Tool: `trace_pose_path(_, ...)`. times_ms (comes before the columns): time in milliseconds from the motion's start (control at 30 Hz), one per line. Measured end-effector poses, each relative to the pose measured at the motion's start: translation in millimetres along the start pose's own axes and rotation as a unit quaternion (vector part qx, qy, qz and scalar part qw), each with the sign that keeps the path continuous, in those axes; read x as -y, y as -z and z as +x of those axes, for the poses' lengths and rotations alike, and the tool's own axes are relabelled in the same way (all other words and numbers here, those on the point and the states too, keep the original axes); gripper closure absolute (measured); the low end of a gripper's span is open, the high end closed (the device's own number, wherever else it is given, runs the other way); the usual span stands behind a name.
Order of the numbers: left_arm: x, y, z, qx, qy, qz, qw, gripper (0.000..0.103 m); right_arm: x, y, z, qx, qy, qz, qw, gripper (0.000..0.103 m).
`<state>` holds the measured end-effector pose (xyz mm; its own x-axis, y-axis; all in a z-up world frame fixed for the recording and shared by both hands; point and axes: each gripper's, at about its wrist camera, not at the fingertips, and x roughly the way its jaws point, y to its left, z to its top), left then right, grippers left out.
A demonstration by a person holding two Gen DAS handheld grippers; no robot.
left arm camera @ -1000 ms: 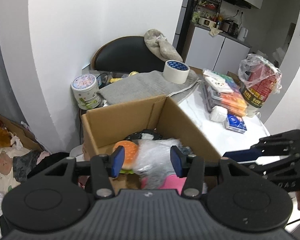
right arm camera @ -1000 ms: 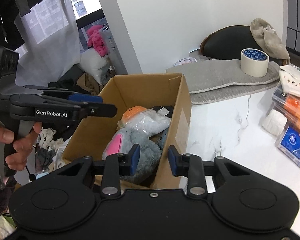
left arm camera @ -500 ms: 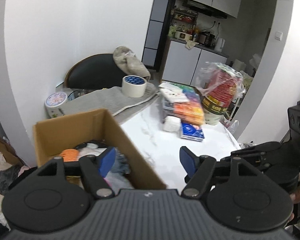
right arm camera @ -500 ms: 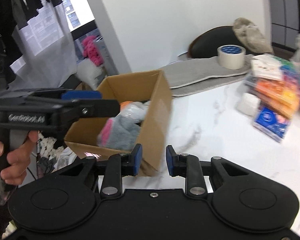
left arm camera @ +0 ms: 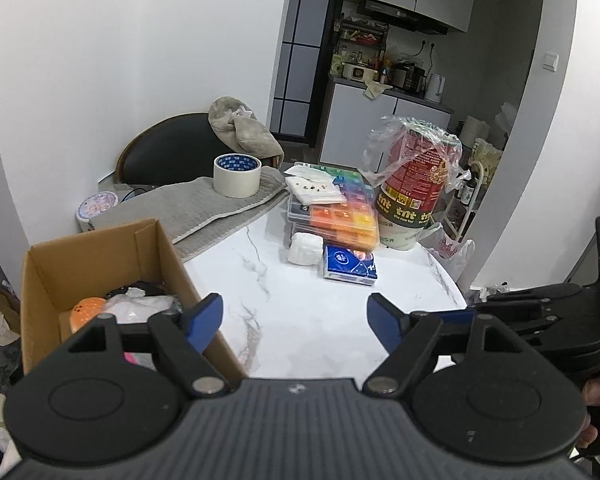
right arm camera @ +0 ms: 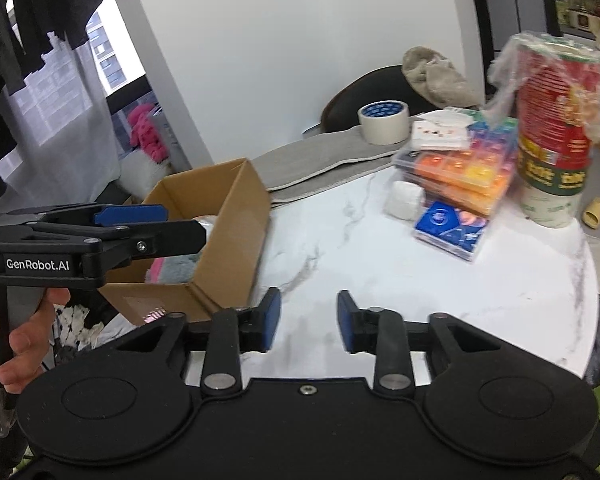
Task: Organize soft objects
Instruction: 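Move both tools to the white paper wad and blue tissue pack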
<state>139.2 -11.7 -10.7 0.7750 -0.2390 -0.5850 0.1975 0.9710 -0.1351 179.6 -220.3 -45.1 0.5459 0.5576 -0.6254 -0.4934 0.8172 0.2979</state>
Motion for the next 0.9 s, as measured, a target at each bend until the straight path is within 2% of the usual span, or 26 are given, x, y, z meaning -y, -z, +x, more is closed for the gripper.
trace_pose_path(167, 11, 1, 7, 0.002, -0.022, -0.003, 0.9998, 0.013, 14, 4, -7, 0.015, 0.014, 0.003, 1.000, 0.048)
trace_pose_path(367, 25, 4, 16, 0.008, -0.030, -0.011, 0.9994, 0.012, 29, 9, -11, 0.034, 0.036, -0.001, 0.999, 0.030)
trace_pose_path(633, 44, 2, 36, 0.017, -0.042, -0.020, 0.9988, 0.012, 54, 8, -4, 0.039, 0.046, -0.013, 0.998, 0.028)
trace_pose_path(900, 57, 1, 77, 0.017, -0.069, -0.021, 0.9973, 0.012, 85, 2, 13, 0.045, 0.059, -0.019, 0.997, 0.028)
